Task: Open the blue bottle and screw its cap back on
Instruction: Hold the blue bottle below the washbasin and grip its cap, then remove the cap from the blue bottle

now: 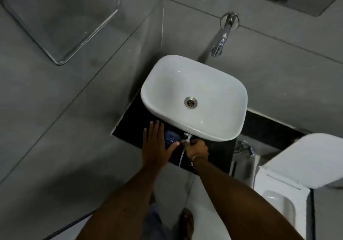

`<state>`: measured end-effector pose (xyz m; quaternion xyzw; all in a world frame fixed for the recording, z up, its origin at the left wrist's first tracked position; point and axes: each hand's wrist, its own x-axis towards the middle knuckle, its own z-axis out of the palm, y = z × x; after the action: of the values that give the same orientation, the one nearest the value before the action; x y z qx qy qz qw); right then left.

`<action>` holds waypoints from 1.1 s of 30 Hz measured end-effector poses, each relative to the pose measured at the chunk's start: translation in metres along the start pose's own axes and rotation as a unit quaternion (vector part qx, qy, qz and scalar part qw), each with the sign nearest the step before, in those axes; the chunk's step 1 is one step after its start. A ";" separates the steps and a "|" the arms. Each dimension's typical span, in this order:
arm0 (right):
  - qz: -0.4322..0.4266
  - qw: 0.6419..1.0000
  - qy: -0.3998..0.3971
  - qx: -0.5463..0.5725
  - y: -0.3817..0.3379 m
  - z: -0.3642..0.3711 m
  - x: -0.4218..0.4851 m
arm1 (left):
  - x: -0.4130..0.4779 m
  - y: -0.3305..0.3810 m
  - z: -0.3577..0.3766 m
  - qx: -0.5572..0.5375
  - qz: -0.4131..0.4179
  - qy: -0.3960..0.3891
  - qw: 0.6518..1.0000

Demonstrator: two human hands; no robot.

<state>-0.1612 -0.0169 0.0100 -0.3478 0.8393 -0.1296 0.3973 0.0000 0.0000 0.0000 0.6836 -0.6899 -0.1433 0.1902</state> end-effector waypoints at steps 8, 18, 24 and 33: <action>-0.005 1.000 0.028 -0.005 -0.008 0.004 -0.001 | 0.012 -0.014 0.007 -0.045 0.057 -0.003 0.997; -0.203 0.939 0.098 0.258 -0.019 -0.059 -0.077 | 0.010 -0.016 0.014 -0.089 0.051 0.016 0.995; -0.299 0.909 0.112 0.268 -0.060 -0.053 -0.101 | 0.006 -0.016 0.015 -0.112 0.037 0.015 0.993; -0.329 0.918 0.067 0.211 -0.050 -0.019 -0.074 | 0.008 -0.017 0.015 -0.103 0.039 -0.004 0.994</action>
<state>-0.1185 -0.0031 0.0898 -0.5025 0.6557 -0.4499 0.3393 0.0088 -0.0090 -0.0203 0.6325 -0.6984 -0.2084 0.2621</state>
